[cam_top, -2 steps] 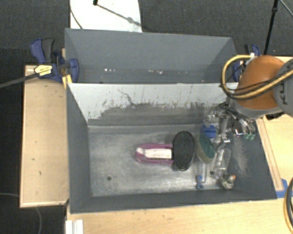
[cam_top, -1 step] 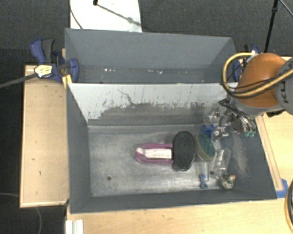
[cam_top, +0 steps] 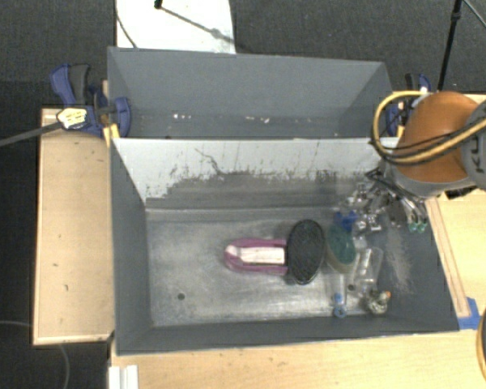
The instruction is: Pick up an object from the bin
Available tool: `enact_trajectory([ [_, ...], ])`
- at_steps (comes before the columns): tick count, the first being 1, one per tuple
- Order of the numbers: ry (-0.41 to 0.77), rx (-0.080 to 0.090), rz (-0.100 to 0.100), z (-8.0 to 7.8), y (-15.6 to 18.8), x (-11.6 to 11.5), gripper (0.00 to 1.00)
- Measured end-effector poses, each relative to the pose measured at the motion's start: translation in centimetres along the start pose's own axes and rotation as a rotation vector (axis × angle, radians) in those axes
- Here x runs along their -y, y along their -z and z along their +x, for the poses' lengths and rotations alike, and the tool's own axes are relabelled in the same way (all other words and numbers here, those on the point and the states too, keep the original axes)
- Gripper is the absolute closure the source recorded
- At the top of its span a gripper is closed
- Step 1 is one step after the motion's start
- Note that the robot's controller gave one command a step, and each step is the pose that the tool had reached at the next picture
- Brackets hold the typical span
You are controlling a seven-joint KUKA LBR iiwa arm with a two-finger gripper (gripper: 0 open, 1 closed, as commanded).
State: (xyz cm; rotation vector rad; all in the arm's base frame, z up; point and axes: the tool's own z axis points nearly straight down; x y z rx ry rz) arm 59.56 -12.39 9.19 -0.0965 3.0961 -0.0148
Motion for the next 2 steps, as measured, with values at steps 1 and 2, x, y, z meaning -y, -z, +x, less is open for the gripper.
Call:
enact_trajectory([
  [1,0.000,-0.008,-0.009,0.7,-0.1,-1.2,1.00],
  [2,0.011,-0.031,-0.008,0.4,16.6,0.0,1.00],
])
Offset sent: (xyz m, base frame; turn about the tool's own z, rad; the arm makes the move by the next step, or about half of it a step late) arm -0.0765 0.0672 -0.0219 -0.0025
